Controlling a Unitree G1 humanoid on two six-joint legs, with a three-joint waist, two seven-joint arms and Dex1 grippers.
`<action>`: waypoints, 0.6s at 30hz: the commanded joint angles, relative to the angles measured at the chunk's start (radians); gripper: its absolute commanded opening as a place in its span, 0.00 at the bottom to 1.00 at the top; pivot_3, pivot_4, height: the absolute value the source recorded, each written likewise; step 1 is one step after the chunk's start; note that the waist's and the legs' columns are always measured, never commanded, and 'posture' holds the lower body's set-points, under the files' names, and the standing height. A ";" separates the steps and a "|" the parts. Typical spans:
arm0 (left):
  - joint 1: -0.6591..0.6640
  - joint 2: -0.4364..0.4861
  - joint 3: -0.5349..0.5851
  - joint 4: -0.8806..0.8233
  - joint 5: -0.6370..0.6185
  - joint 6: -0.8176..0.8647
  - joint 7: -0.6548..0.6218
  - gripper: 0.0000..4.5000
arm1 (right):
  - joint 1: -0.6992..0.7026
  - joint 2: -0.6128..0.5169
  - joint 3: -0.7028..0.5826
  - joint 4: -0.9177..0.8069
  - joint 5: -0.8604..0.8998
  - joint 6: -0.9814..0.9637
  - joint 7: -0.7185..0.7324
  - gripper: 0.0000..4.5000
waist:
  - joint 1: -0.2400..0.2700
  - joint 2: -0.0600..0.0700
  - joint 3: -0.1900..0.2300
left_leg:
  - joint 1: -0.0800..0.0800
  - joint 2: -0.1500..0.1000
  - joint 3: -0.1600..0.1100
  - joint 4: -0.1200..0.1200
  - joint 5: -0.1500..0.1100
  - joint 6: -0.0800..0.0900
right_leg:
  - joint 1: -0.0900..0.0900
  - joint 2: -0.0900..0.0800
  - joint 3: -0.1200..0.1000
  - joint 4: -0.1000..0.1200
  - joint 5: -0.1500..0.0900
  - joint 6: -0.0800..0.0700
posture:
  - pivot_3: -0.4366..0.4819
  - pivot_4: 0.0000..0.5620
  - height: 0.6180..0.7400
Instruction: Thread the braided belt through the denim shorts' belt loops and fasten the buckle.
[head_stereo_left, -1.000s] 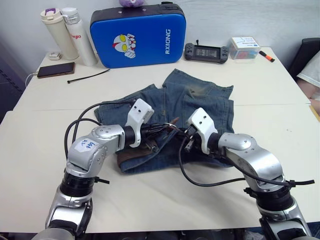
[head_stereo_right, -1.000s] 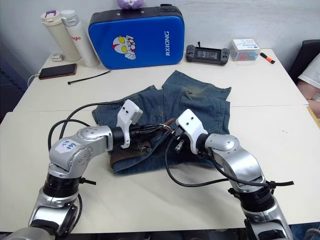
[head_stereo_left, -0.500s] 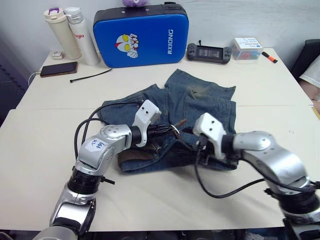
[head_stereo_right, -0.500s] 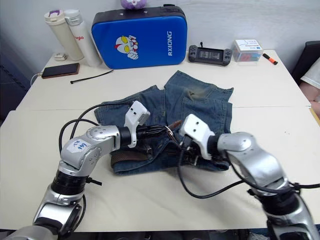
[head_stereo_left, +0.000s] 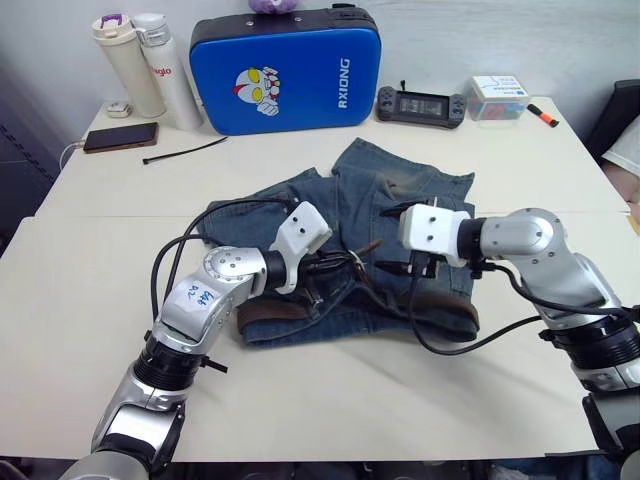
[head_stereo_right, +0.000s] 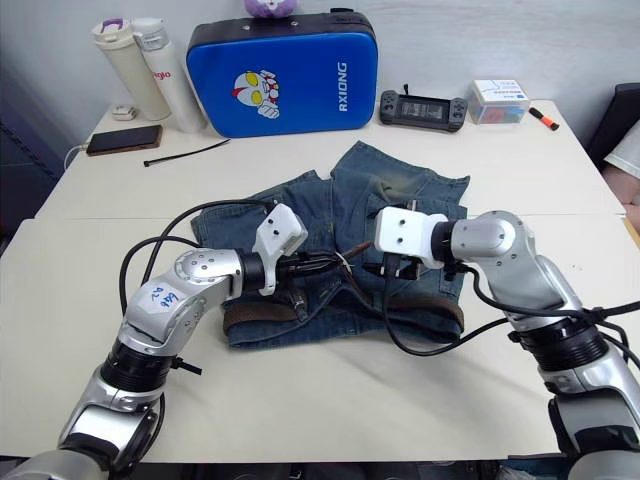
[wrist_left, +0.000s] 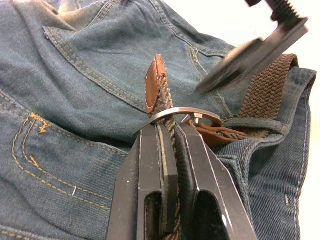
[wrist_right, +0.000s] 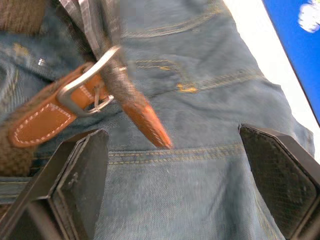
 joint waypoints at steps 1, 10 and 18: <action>-0.021 0.001 0.000 -0.043 0.009 -0.033 -0.021 0.00 | -0.032 0.023 -0.008 0.011 -0.027 -0.077 0.011 0.80 | 0.000 0.000 0.000 | 0.000 0.000 0.000 0.000 0.000 0.000 | 0.000 0.000 0.000 0.000 0.000 0.000 | 0.48 0.27 0.48; -0.023 0.008 0.050 -0.070 -0.070 0.046 -0.076 0.41 | -0.001 0.026 -0.022 0.021 -0.068 -0.137 0.025 0.00 | 0.001 0.000 0.000 | 0.000 0.000 0.000 0.000 0.000 0.000 | 0.000 0.000 0.000 0.000 0.000 0.000 | 0.48 0.27 0.48; -0.037 0.119 0.229 -0.102 -0.233 0.209 -0.137 1.00 | -0.051 -0.078 -0.101 0.126 -0.131 -0.388 -0.004 0.00 | -0.002 0.000 0.000 | 0.000 0.000 0.000 0.000 0.000 0.000 | 0.000 0.000 0.000 0.000 0.000 0.000 | 0.48 0.27 0.48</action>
